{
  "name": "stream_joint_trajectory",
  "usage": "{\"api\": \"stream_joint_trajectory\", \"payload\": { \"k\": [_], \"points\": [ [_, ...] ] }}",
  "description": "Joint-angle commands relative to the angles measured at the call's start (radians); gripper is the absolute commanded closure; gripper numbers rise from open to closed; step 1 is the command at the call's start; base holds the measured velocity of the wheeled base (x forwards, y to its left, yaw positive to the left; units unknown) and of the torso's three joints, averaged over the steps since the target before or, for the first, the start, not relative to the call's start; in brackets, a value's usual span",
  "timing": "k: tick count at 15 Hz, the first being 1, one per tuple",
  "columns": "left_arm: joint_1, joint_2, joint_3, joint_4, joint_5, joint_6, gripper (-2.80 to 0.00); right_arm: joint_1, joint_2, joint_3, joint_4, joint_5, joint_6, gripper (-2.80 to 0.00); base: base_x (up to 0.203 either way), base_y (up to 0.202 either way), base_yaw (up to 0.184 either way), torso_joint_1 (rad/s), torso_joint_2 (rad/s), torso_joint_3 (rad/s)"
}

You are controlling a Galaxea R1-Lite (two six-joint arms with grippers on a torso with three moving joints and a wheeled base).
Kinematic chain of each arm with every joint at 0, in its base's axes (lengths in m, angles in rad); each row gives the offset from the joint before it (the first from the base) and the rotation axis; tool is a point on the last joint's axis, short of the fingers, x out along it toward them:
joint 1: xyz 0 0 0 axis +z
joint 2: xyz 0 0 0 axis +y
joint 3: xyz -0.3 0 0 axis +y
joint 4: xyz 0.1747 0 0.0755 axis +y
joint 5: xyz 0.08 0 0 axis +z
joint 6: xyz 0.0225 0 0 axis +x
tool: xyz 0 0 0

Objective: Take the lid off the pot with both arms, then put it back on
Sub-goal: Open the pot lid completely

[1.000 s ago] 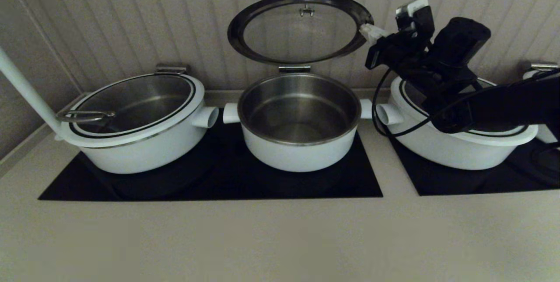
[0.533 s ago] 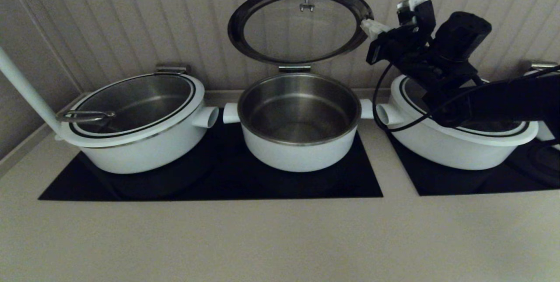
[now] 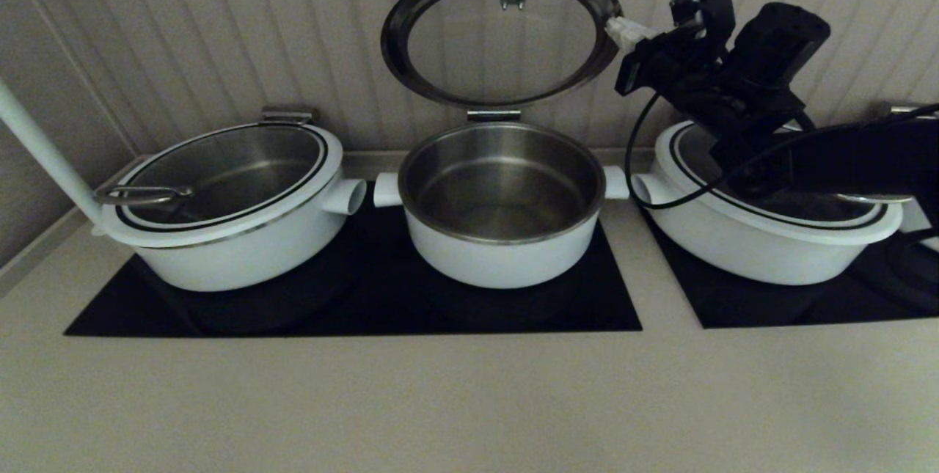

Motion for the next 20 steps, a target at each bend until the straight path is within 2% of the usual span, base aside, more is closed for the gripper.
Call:
{"api": "stream_joint_trajectory", "payload": {
  "k": [1,9,20],
  "points": [
    [0.000,0.000,0.000,0.000,0.000,0.000,0.00,-0.001,0.000,-0.017,0.006,0.002,-0.002,0.00,0.000,0.000,0.000,0.000,0.00,0.000],
    [0.000,0.000,0.000,0.000,0.000,0.000,0.00,-0.001,-0.004,-0.011,0.005,0.000,-0.004,0.00,0.000,0.000,0.000,0.000,0.00,0.000],
    [0.000,0.000,0.000,0.000,0.000,0.000,0.00,-0.016,-0.071,0.100,0.030,0.000,-0.011,0.00,0.000,0.000,0.000,0.000,0.00,0.000]
  ]
}}
